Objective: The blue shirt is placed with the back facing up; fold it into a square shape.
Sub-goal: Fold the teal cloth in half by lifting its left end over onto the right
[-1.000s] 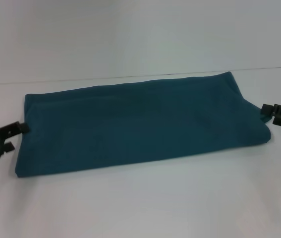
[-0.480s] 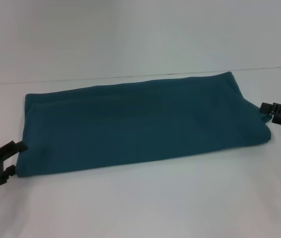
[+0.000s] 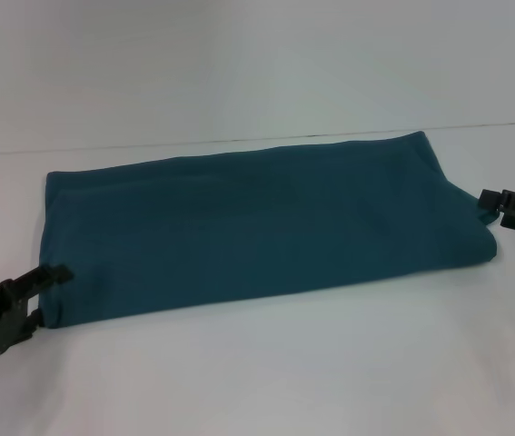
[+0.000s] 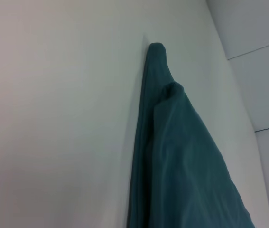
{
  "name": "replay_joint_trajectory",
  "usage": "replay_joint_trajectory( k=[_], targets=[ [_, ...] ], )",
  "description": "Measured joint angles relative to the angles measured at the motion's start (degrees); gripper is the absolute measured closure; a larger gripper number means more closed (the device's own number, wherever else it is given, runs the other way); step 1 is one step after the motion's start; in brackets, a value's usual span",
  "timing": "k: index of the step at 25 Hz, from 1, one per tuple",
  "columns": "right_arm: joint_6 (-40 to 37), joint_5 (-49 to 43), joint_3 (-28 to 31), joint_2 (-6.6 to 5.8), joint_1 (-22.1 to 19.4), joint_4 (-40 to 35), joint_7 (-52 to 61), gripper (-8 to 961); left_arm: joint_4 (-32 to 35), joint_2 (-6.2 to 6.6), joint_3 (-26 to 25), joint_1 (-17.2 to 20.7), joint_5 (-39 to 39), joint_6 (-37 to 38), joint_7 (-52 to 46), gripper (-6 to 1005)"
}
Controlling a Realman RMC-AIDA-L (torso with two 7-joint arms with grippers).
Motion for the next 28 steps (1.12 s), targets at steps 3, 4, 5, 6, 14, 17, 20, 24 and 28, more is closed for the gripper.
replay_joint_trajectory(
  k=[3, 4, 5, 6, 14, 17, 20, 24, 28],
  targets=[
    [0.0, 0.0, 0.15, 0.03, -0.14, 0.0, 0.0, 88, 0.56, 0.14, -0.19, 0.03, -0.23, -0.22, 0.28, 125],
    [0.0, 0.0, 0.19, 0.05, -0.17, 0.0, 0.0, 88, 0.72, 0.21, -0.23, 0.07, -0.25, -0.23, 0.29, 125],
    [0.0, 0.0, 0.21, 0.08, -0.19, 0.0, 0.0, 88, 0.89, 0.35, -0.29, 0.11, -0.27, -0.23, 0.28, 125],
    [0.0, 0.0, 0.21, 0.13, -0.25, 0.01, 0.0, 88, 0.96, 0.47, -0.31, 0.14, -0.26, -0.26, 0.26, 125],
    [-0.04, 0.01, 0.22, 0.35, -0.29, 0.09, -0.08, 88, 0.56, 0.77, 0.59, -0.2, 0.26, -0.98, 0.26, 126],
    [-0.04, 0.0, 0.22, 0.35, -0.28, 0.09, -0.09, 87, 0.51, 0.69, 0.87, -0.42, 0.55, -1.66, 0.27, 126],
    [-0.1, 0.0, 0.28, 0.35, -0.28, 0.09, -0.09, 87, 0.91, 0.7, 0.77, -0.45, 0.5, -1.29, 0.25, 126],
    [-0.15, 0.0, 0.33, 0.35, -0.28, 0.08, -0.09, 87, 3.44, 0.64, -0.13, 0.55, 0.23, 1.47, -1.65, 126],
    [-0.28, 0.0, 0.2, 0.35, -0.27, 0.09, -0.08, 87, 6.74, 0.55, -0.36, 3.1, 0.25, 5.72, -8.15, 126]
  ],
)
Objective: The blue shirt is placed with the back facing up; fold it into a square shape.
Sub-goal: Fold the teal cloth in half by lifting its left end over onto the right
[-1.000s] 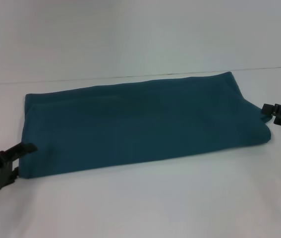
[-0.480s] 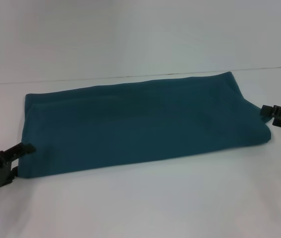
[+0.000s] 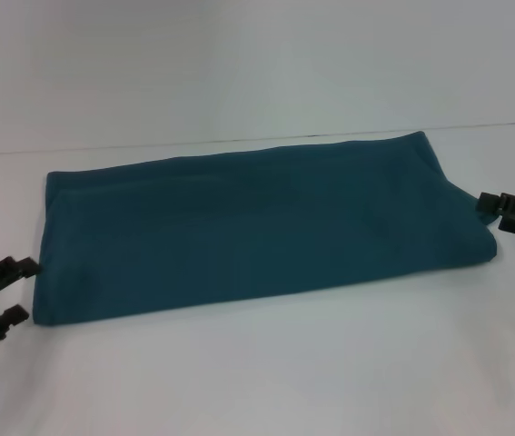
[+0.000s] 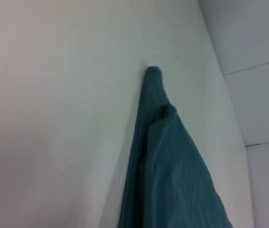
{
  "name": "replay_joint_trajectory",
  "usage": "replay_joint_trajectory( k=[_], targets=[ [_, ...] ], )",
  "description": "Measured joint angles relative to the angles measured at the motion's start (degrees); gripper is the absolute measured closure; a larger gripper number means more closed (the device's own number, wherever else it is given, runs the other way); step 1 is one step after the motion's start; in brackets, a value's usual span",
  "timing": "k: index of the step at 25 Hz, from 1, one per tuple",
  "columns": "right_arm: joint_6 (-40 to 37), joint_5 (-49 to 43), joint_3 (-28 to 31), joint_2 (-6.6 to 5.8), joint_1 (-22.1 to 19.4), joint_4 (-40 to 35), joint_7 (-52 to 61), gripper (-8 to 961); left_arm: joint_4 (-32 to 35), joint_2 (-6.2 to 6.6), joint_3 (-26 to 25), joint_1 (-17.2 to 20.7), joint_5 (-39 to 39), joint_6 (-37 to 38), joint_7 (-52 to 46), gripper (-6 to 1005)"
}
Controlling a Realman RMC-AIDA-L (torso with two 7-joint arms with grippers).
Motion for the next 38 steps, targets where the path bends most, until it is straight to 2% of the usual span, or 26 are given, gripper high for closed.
replay_joint_trajectory(
  k=[7, 10, 19, 24, 38],
  targets=[
    [0.3, 0.0, -0.29, 0.06, 0.12, 0.0, 0.0, 87, 0.4, 0.32, 0.44, 1.64, 0.59, 2.37, -6.33, 127],
    [0.38, 0.0, -0.32, 0.08, 0.23, 0.0, 0.0, 87, -1.37, 0.73, 0.45, 0.99, 2.29, 1.43, -7.98, 127],
    [0.42, 0.0, -0.33, 0.19, -0.07, 0.0, -0.01, 88, -4.56, 0.82, 0.12, -0.83, 2.55, -3.52, -8.34, 128],
    [0.43, 0.0, -0.33, 0.18, -0.1, 0.0, -0.01, 88, -4.96, 0.5, -0.12, -1.23, 1.78, -4.39, -8.51, 128],
    [1.12, 0.0, -0.23, 0.17, -0.09, 0.0, -0.01, 88, -7.0, 0.77, 0.32, -4.13, 2.11, -5.79, -8.5, 145]
  ],
)
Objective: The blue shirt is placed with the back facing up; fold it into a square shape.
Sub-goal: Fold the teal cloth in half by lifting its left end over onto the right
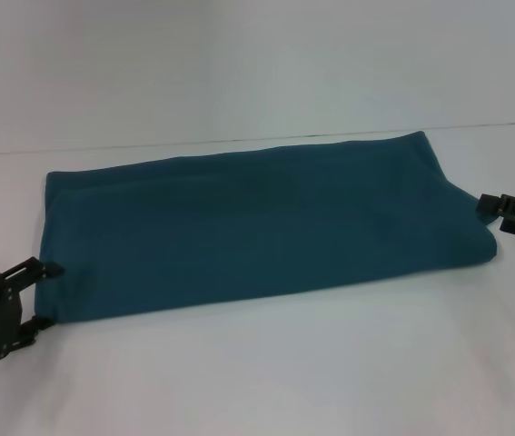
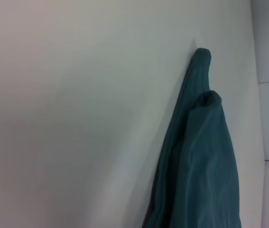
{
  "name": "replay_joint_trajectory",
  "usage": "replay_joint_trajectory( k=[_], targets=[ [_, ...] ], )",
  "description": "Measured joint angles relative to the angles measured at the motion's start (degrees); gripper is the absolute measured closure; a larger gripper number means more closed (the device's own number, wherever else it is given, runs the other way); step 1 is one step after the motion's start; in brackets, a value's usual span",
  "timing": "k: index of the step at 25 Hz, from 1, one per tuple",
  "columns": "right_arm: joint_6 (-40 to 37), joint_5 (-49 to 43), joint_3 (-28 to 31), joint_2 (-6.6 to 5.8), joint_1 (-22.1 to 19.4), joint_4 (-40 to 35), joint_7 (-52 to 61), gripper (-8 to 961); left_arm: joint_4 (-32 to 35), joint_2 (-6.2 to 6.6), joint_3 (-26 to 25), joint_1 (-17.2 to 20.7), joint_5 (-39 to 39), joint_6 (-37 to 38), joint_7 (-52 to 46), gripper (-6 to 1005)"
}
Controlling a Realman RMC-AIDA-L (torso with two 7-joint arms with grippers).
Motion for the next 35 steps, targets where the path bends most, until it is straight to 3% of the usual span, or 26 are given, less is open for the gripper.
replay_joint_trajectory(
  k=[26, 32, 35],
  targets=[
    [-0.06, 0.0, 0.14, 0.09, -0.76, 0.0, 0.0, 87, -2.9, 0.68, 0.71, -2.82, -0.02, -2.12, 1.88, 144],
    [-0.11, 0.0, 0.27, 0.1, -0.8, 0.0, 0.0, 87, -1.97, 0.69, 2.19, -3.56, 0.54, -1.99, 1.89, 195],
    [-0.21, 0.0, 0.36, 0.09, -0.87, 0.0, 0.0, 87, -1.97, 0.7, 2.44, -3.94, 0.66, -1.85, 1.87, 328]
  ],
)
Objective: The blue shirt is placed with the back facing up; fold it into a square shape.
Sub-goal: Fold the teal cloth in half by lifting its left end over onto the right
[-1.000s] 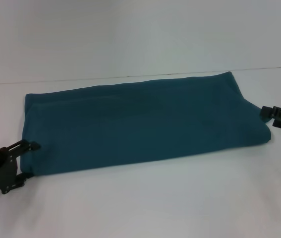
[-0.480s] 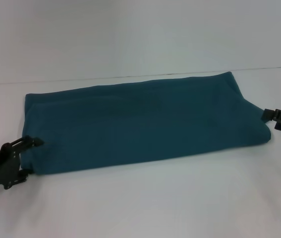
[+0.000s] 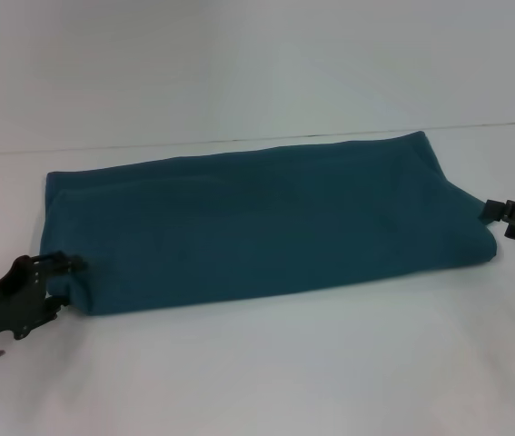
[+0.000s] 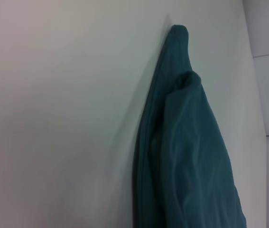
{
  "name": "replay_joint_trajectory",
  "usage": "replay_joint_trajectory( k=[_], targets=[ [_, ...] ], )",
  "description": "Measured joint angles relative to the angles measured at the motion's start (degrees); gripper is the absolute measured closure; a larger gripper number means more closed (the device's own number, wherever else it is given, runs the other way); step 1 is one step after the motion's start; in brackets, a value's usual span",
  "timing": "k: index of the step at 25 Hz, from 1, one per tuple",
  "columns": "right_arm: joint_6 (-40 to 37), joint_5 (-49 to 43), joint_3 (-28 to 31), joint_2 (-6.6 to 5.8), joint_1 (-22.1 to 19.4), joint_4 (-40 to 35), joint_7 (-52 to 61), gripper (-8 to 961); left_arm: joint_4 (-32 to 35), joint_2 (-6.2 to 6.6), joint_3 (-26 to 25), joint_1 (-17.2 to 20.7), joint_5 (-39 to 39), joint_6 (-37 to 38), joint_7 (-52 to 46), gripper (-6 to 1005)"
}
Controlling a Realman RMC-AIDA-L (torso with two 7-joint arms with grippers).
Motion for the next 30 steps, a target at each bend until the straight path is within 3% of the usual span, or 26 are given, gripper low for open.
replay_joint_trajectory(
  k=[2, 13, 18, 21, 30],
  targets=[
    [0.0, 0.0, 0.05, 0.0, -0.01, 0.0, 0.0, 87, 0.0, 0.04, 0.02, -0.02, 0.0, 0.01, -0.08, 416],
    [0.18, 0.0, 0.08, 0.0, -0.06, 0.0, 0.0, 87, -0.03, 0.17, 0.06, 0.48, -0.01, 0.27, -0.25, 648],
    [0.21, 0.0, 0.08, 0.0, -0.09, 0.0, 0.0, 87, 0.18, 0.61, 0.05, 0.7, -0.4, 1.44, 0.16, 886],
    [0.21, 0.0, 0.08, 0.0, -0.1, 0.0, 0.0, 87, 0.32, 0.85, 0.04, 0.8, -0.4, 2.13, 0.54, 974],
    [0.14, 0.17, 0.1, 0.0, -0.1, 0.0, 0.09, 87, 4.89, 0.92, -1.09, 3.5, -1.46, 5.79, 1.35, 973]
  ],
)
